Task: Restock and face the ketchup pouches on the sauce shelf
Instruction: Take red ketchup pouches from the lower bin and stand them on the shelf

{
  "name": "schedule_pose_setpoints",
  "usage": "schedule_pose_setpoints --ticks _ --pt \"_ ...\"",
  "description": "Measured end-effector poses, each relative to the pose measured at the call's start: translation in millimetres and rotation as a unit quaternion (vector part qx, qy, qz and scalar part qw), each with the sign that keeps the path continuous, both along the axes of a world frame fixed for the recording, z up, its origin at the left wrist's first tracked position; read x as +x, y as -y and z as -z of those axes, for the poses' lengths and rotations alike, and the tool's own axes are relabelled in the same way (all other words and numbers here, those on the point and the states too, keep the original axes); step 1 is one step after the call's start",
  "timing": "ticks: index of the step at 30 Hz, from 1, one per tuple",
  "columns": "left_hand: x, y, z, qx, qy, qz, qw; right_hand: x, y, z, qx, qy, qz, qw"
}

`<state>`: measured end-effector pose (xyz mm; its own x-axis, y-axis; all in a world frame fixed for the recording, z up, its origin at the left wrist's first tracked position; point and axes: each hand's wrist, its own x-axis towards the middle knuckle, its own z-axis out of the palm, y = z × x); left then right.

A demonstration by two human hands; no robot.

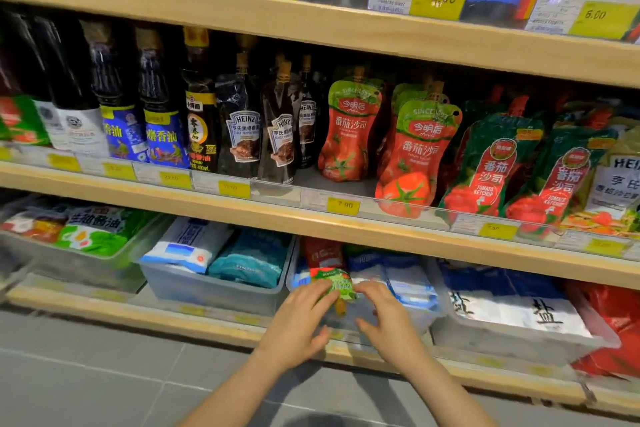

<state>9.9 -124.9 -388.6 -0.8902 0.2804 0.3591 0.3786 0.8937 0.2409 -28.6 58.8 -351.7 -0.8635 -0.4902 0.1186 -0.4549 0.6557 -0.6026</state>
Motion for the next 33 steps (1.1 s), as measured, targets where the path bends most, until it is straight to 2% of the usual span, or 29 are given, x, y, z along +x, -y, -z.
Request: schedule_pose_setpoints --ticks 4,10,16,19,22,24,26,29,33 --pt "-12 -7 6 -0.008 -0.033 -0.035 0.999 -10 10 19 0.009 0.014 0.017 1.0" --pt "-18 -13 7 -0.015 -0.114 -0.047 0.992 -11 11 27 -0.002 -0.018 0.05 0.999" --pt "-12 -8 -22 0.054 -0.204 -0.052 0.976 -14 11 -8 -0.057 -0.058 0.012 0.997" --pt "-5 -9 -56 0.096 -0.211 -0.025 0.973 -14 15 -40 -0.106 -0.067 -0.007 0.992" --pt "-4 -2 -95 0.192 -0.17 -0.037 0.966 -14 21 -77 -0.133 -0.089 -0.044 0.986" --pt "-5 5 -114 0.299 -0.133 -0.049 0.944 -17 23 -101 -0.157 -0.077 -0.043 0.984" --pt "-5 12 -120 0.405 -0.049 -0.033 0.913 -22 22 -122 -0.188 -0.053 -0.01 0.981" --pt "0 11 -101 0.432 0.134 -0.001 0.892 -26 17 -144 -0.245 0.024 0.027 0.969" --pt "5 2 -85 0.457 0.26 0.027 0.85 -21 12 -151 -0.299 0.15 0.01 0.942"
